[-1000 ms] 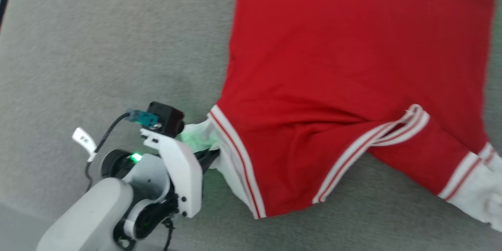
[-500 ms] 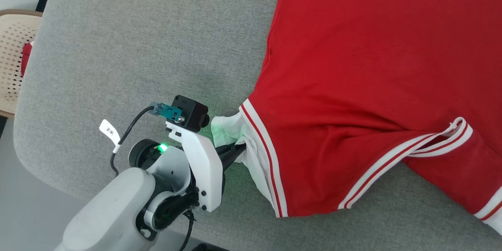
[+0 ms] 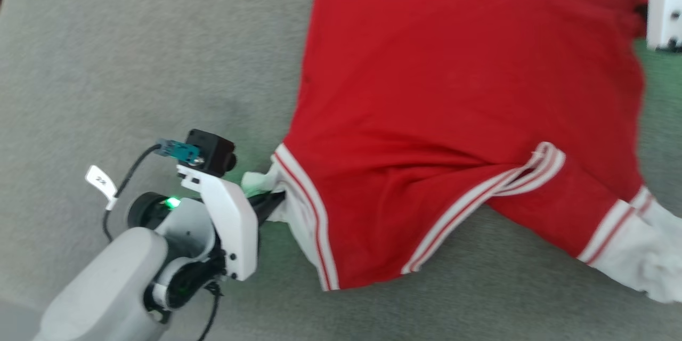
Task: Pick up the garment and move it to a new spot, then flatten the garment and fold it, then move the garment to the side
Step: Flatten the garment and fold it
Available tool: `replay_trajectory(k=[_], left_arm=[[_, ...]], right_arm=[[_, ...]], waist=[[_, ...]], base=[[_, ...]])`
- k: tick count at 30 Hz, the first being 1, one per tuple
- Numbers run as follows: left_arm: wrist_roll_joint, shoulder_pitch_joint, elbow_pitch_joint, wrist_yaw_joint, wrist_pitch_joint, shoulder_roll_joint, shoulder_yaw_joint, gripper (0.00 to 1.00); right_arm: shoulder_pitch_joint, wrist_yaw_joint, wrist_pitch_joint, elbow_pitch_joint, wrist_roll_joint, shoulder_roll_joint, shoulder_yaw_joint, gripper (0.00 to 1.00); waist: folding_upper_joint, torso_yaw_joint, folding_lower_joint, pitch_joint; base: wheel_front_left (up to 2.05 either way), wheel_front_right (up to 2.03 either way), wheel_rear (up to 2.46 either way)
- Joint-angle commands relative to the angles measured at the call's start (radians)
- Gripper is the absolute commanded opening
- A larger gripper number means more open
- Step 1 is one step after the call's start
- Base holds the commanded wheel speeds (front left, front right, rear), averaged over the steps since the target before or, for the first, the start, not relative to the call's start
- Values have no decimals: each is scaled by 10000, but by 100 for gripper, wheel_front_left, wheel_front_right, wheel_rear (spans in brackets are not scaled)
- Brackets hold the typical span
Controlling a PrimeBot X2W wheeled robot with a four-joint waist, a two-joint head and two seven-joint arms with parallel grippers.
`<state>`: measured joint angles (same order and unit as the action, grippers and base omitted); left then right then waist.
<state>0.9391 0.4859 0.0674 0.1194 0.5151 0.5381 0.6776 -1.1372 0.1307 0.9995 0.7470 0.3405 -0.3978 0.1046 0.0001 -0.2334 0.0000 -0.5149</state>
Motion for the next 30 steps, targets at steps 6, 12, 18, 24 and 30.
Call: replay_trajectory(k=[6, 12, 18, 24, 30], left_arm=[[-207, 43, 583, 458, -114, 403, -287, 0], [-235, 39, 564, 323, -260, 537, -323, 0], [-267, 33, 537, 285, -403, 675, -407, 0], [-310, 117, 425, 283, -448, 685, -392, 0], [-345, 160, 429, 229, -503, 615, -339, 0]], right_arm=[[2505, -1, 763, -3446, 2395, -1017, 942, 0], [4296, -1, 1522, -5499, 3323, -1242, 519, 0], [6510, -1, 2544, -7778, 3789, -907, -335, 0], [8555, -1, 3291, -9617, 3463, -204, -1359, 0], [9805, -1, 2773, -9848, 2822, 693, -1879, 0]], waist=[[-1, 1164, 0, 573], [-1, 1472, 0, 834], [-1, 1732, 0, 1054], [-1, 1818, 0, 1061], [-1, 1817, 0, 1001]], base=[[0, 0, 0], [0, 0, 0], [0, 0, 0], [0, 0, 0], [0, 0, 0]])
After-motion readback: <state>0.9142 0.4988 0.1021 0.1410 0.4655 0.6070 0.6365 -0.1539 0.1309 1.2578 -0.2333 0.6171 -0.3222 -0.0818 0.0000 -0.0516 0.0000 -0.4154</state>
